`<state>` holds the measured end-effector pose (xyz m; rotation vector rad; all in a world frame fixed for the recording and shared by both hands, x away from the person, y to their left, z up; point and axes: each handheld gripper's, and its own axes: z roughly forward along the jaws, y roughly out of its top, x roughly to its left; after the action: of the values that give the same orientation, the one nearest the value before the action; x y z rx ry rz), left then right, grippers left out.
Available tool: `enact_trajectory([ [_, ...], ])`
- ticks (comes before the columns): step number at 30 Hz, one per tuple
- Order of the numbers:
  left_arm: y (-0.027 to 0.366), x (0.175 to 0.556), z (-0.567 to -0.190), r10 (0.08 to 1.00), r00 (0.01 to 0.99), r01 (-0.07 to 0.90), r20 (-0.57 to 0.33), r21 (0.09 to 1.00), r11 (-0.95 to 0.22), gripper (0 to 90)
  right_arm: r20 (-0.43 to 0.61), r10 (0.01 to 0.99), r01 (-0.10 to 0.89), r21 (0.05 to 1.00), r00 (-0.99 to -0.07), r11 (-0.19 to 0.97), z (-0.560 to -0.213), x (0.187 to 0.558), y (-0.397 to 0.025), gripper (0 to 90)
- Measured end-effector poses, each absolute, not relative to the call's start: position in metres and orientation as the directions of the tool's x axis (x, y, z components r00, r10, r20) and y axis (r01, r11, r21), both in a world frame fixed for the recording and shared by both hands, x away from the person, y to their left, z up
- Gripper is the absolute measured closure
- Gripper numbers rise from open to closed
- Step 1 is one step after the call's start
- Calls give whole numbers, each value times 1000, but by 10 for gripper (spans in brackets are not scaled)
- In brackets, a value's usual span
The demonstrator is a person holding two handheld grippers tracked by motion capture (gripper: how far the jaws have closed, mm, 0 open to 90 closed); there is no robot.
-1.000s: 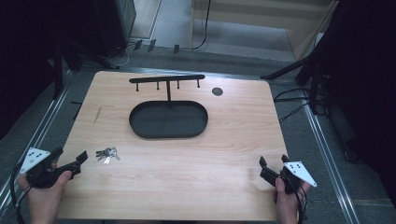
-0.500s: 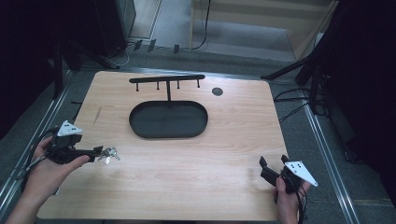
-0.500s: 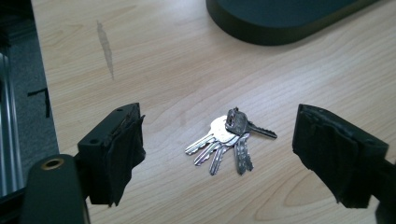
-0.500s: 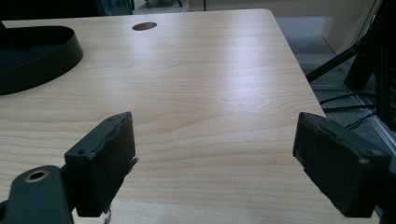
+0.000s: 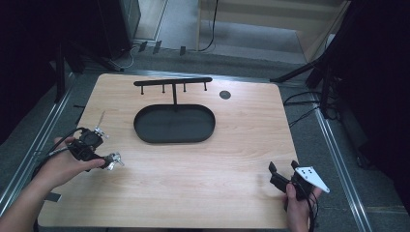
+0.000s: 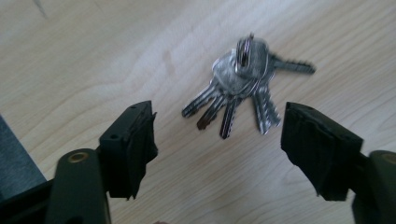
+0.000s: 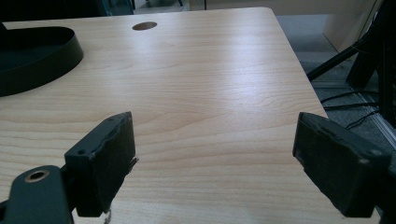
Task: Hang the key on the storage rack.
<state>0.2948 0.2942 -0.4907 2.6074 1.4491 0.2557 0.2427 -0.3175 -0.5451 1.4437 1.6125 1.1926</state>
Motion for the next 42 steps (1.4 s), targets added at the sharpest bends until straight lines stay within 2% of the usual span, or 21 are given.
enact_trajectory([
  [7, 295, 304, -503, 844, 535, 826, 37, 186, -532, 278, 104, 979, 382, 924, -176, -29, -545, 243, -318, 129],
  [18, 286, 314, -512, 816, 576, 805, 58, 133, -578, 282, 109, 978, 386, 922, -176, -33, -545, 243, -318, 129],
  [19, 286, 314, -512, 816, 576, 805, 58, 133, -578, 298, 109, 978, 386, 922, -176, -33, -545, 243, -318, 129],
  [21, 285, 313, -511, 818, 571, 807, 64, 134, -574, 401, 110, 978, 388, 921, -176, -34, -545, 244, -318, 129],
  [24, 281, 309, -508, 791, 612, 783, 31, 117, -611, 622, 109, 979, 389, 921, -175, -33, -545, 244, -319, 130],
  [28, 277, 308, -508, 771, 637, 769, -5, 84, -634, 822, 106, 979, 389, 921, -175, -31, -545, 244, -319, 130],
  [34, 270, 309, -501, 745, 665, 746, -43, 55, -663, 844, 109, 979, 394, 919, -174, -33, -545, 244, -318, 130],
  [39, 267, 311, -485, 746, 666, 746, -26, 62, -664, 848, 109, 979, 395, 918, -174, -32, -545, 244, -319, 130],
  [40, 267, 313, -479, 755, 655, 756, -34, 63, -652, 892, 109, 979, 395, 918, -175, -32, -545, 244, -319, 130],
  [42, 266, 315, -471, 753, 658, 753, -30, 54, -656, 892, 109, 979, 395, 918, -174, -31, -545, 244, -319, 130],
])
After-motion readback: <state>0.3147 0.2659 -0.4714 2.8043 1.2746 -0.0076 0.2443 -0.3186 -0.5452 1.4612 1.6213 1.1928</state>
